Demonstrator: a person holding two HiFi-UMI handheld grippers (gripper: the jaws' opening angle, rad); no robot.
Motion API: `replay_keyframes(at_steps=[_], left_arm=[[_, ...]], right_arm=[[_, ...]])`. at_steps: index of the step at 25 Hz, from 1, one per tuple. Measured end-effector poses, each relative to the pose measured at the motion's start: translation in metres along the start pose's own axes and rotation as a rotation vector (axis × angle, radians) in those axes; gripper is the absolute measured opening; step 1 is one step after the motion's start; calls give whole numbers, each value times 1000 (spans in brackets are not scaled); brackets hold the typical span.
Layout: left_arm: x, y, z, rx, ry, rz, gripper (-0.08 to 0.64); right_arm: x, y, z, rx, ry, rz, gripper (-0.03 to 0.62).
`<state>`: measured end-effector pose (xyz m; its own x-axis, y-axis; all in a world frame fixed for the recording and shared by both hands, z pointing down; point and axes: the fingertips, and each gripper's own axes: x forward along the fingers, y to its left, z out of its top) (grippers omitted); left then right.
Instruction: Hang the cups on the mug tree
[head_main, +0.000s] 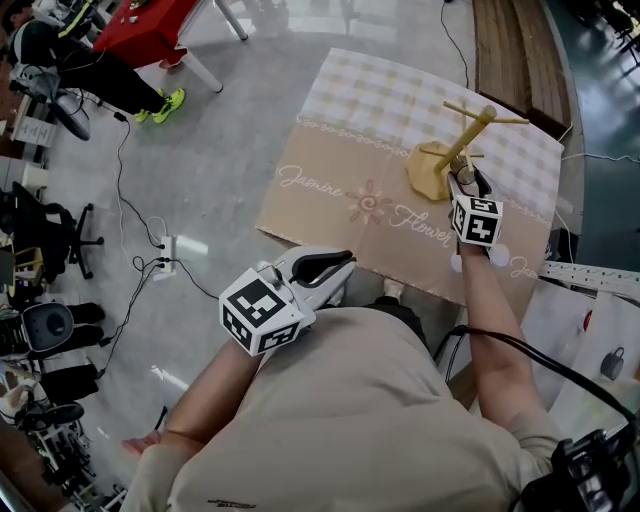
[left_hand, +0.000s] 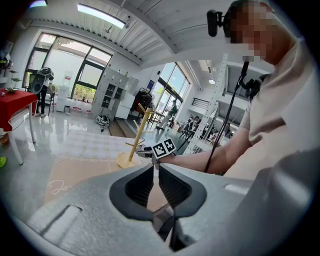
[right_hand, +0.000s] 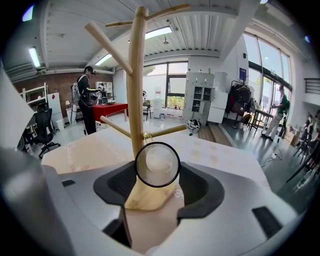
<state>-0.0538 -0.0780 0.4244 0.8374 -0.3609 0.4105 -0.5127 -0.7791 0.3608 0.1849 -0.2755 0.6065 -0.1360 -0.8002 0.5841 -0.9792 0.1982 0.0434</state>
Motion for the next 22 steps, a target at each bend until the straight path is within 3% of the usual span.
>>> replay_keyframes(at_steps=[13, 22], left_arm=[[-8, 3, -1, -1, -21, -24, 18], [-12, -11, -2, 45, -26, -120, 19]], right_arm=[[-17, 7, -4, 17, 0, 27, 272], [-78, 31, -23, 86, 12, 65, 267]])
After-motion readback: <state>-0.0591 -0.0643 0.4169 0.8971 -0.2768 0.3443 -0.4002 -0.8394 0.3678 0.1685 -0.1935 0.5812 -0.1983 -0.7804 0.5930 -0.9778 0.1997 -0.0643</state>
